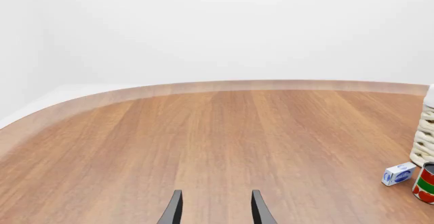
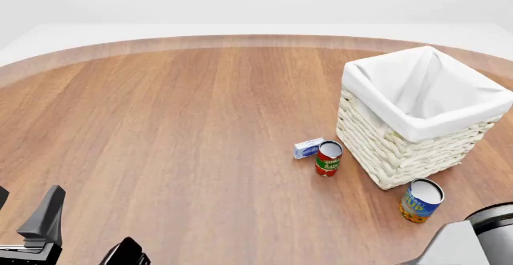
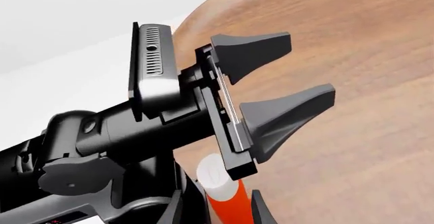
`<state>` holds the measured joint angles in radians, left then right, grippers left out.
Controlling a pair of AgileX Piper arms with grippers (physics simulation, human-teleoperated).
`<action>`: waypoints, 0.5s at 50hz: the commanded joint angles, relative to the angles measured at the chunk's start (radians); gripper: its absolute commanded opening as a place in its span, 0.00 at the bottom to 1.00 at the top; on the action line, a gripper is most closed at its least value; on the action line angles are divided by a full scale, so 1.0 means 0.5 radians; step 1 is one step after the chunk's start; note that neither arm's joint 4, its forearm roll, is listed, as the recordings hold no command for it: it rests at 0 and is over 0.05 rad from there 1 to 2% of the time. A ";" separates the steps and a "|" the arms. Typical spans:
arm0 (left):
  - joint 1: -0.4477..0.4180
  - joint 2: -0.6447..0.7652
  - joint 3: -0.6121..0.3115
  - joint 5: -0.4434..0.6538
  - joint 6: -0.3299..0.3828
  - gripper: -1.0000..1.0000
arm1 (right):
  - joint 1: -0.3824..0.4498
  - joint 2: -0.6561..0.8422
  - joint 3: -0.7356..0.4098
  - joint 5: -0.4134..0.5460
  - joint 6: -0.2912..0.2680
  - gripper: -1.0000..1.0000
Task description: Pick up the ketchup, and put it in the basket.
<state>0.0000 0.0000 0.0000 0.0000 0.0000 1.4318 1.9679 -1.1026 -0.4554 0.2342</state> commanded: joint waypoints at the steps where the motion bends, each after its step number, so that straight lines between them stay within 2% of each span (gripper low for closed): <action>1: 0.000 0.000 0.000 0.000 0.000 1.00 | -0.020 0.095 -0.078 0.005 0.022 1.00; 25: 0.000 0.000 0.000 0.000 0.000 1.00 | -0.015 0.185 -0.132 -0.048 0.086 1.00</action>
<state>0.0000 0.0000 0.0000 0.0000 0.0000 1.4202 2.0444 -1.1611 -0.4670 0.2652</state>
